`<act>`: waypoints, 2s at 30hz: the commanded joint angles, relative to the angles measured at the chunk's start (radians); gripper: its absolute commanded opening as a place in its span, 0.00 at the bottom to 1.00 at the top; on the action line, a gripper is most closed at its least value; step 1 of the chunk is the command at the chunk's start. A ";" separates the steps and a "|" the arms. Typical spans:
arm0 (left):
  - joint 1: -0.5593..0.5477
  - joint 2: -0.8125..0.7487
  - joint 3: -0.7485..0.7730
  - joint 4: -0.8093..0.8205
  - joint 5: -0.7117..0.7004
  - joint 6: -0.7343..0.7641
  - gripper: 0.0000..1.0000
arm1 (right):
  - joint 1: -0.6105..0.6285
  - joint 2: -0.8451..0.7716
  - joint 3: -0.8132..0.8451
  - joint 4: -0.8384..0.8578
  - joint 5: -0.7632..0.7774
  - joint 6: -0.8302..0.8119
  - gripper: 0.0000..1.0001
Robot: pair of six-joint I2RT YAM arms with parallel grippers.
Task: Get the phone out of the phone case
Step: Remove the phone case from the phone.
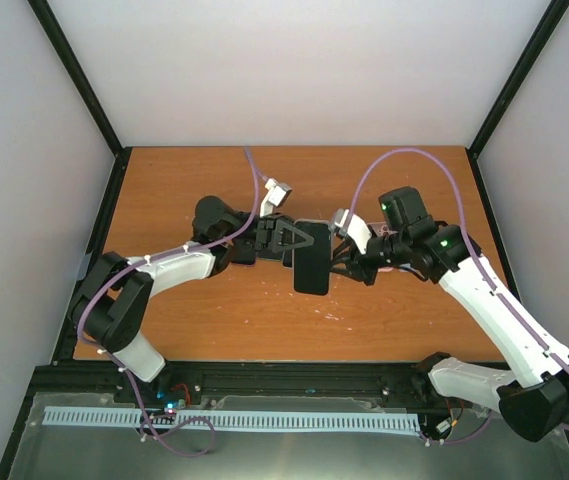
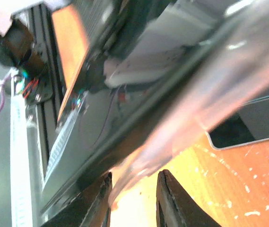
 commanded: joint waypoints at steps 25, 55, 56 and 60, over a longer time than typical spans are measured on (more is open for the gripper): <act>-0.135 0.104 0.013 0.210 0.131 -0.126 0.00 | -0.134 0.137 -0.030 0.637 -0.354 0.445 0.34; 0.005 0.024 0.172 -0.651 -0.340 0.462 0.65 | -0.440 -0.018 -0.271 0.364 -0.230 0.412 0.03; 0.005 0.008 0.165 -0.682 -0.400 0.481 0.65 | -0.445 -0.011 -0.261 0.342 -0.214 0.415 0.03; -0.055 -0.064 0.145 -0.832 -0.666 0.634 0.65 | -0.448 0.044 -0.206 0.217 0.018 0.548 0.03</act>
